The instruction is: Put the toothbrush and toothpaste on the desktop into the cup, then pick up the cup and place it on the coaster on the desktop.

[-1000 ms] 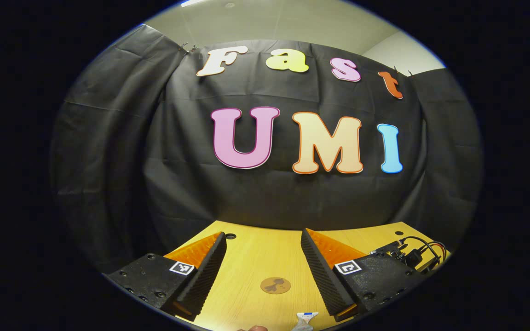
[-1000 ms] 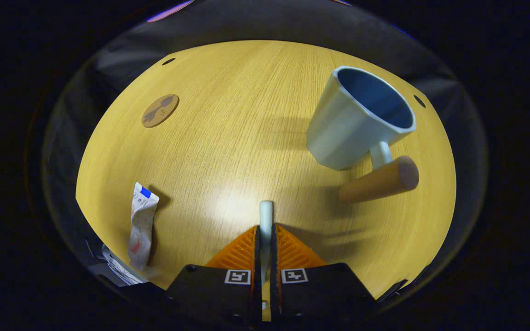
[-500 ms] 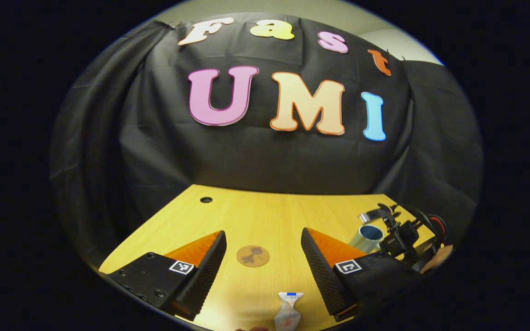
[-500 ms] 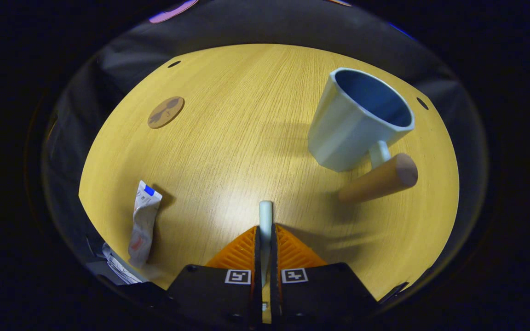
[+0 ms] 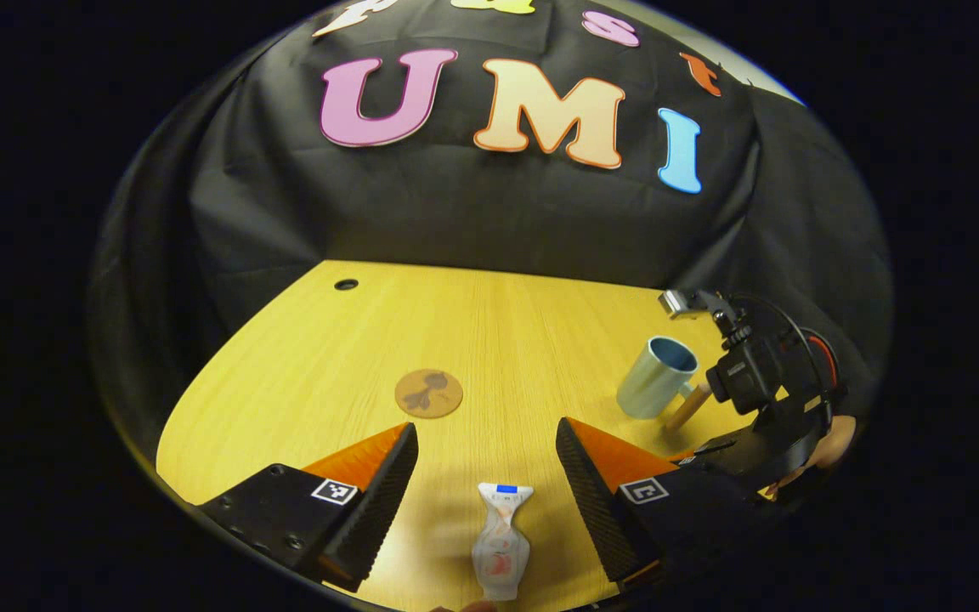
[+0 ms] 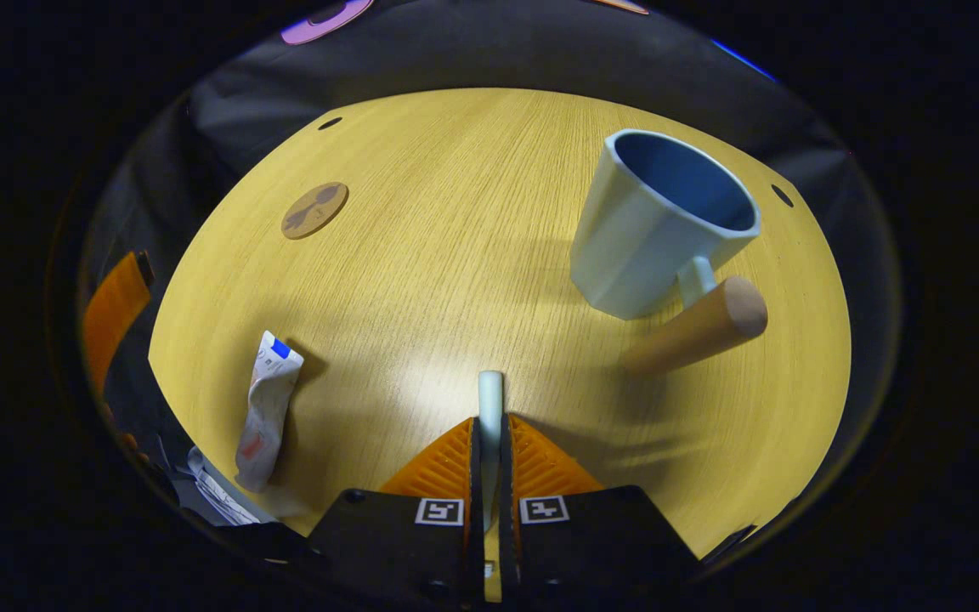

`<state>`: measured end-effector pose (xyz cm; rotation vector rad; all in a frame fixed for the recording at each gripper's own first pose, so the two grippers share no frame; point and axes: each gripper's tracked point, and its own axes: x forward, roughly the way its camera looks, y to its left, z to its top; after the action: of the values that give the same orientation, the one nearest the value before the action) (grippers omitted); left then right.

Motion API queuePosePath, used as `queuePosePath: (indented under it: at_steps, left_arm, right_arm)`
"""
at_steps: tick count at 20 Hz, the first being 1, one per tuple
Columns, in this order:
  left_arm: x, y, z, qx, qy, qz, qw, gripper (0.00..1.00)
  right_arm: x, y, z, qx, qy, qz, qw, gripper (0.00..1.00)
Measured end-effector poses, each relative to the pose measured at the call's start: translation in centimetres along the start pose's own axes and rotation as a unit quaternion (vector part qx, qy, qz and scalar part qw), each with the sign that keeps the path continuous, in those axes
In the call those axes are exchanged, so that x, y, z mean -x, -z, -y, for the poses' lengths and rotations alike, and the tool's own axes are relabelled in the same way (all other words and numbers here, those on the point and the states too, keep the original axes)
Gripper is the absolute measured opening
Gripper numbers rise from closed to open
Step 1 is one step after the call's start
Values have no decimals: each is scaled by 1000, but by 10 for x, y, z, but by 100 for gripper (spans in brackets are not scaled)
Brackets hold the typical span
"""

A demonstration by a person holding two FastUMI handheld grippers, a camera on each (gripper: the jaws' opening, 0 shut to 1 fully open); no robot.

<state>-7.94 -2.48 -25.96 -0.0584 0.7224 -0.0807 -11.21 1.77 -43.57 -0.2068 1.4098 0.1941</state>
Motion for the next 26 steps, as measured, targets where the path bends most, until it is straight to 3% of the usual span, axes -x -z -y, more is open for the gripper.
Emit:
queuePosePath:
  at_steps: [12, 22, 23, 26]
  left_arm:
    - [-19, 91, 0, -11, -7, -151, 988, 96]
    - [-28, 117, -3, -46, -22, -197, 979, 96]
    - [-28, 118, -3, -51, -24, -202, 978, 95]
    - [-30, 116, 1, -53, -23, -196, 979, 77]
  right_arm:
    - [0, 0, 0, 2, -11, 9, 1000, 10]
    - [0, 0, 0, 7, -15, 10, 1000, 10]
    - [0, 0, 0, 7, -15, 10, 1000, 10]
    - [0, 0, 0, 7, -17, 11, 1000, 10]
